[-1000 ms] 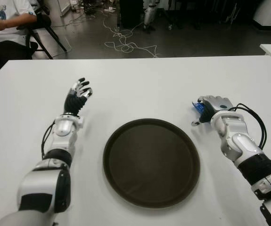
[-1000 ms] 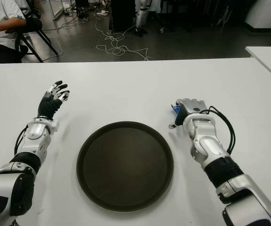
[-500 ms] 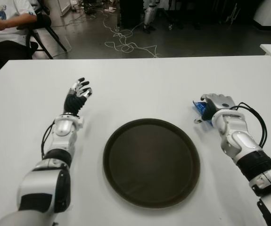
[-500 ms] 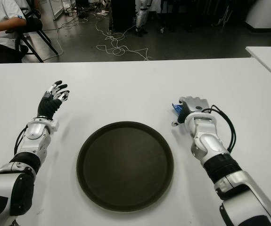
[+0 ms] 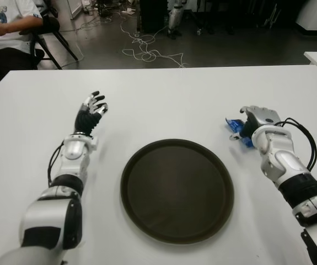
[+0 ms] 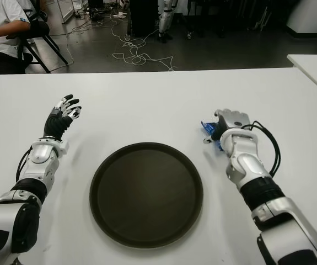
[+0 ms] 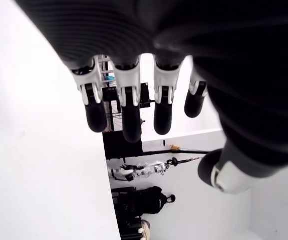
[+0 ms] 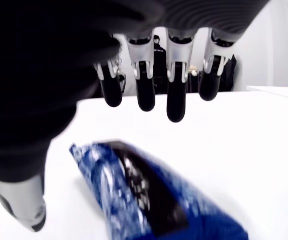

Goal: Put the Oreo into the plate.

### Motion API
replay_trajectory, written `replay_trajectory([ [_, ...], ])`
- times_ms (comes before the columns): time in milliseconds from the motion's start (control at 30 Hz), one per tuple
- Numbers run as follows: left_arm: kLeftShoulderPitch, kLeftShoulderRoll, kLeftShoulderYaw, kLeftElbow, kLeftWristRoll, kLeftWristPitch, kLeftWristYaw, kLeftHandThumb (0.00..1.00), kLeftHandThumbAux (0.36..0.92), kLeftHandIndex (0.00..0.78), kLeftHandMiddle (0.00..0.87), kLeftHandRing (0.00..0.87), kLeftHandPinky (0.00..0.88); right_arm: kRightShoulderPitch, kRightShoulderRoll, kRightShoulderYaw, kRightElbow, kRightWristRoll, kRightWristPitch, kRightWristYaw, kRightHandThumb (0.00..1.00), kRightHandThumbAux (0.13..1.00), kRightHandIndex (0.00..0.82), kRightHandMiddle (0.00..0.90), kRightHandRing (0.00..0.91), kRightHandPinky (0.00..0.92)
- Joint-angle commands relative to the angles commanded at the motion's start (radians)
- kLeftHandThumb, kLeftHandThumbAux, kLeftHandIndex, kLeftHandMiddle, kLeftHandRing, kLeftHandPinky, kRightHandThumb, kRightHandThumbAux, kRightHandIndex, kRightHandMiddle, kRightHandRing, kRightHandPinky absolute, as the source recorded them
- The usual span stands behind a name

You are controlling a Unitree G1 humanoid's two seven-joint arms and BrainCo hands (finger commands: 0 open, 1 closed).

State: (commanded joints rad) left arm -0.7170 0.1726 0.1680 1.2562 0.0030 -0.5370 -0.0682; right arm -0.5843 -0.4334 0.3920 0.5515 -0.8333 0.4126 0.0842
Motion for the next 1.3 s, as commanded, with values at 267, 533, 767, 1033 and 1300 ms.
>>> replay_trajectory([
  [267, -0.002, 0.000, -0.002, 0.002, 0.002, 0.004, 0.001, 0.307, 0.625, 0.092, 0.181, 0.173, 0.177, -0.012, 0.001, -0.006, 0.029, 0.004, -0.007, -0.012, 0.000, 0.715, 0.197, 0.213, 0.204, 0.155],
  [533, -0.001, 0.001, -0.002, 0.003, 0.005, -0.003, -0.001, 0.317, 0.628, 0.095, 0.185, 0.176, 0.179, -0.022, -0.001, -0.009, 0.056, 0.009, -0.024, -0.016, 0.000, 0.714, 0.183, 0.201, 0.194, 0.149],
  [767, -0.001, 0.000, 0.000, 0.002, 0.006, -0.004, -0.001, 0.304, 0.627, 0.090, 0.173, 0.164, 0.158, -0.029, -0.006, -0.009, 0.072, 0.014, -0.040, -0.009, 0.000, 0.725, 0.176, 0.193, 0.182, 0.119],
  [1033, 0.000, -0.003, 0.005, 0.000, -0.001, -0.002, -0.008, 0.299, 0.617, 0.085, 0.171, 0.164, 0.162, -0.043, -0.005, 0.002, 0.109, 0.020, -0.074, -0.004, 0.000, 0.712, 0.175, 0.189, 0.176, 0.115],
  [1300, 0.001, -0.005, 0.007, -0.002, -0.003, -0.007, -0.012, 0.311, 0.613, 0.083, 0.167, 0.163, 0.168, -0.086, 0.071, 0.032, 0.260, 0.034, -0.114, -0.046, 0.000, 0.705, 0.172, 0.180, 0.165, 0.114],
])
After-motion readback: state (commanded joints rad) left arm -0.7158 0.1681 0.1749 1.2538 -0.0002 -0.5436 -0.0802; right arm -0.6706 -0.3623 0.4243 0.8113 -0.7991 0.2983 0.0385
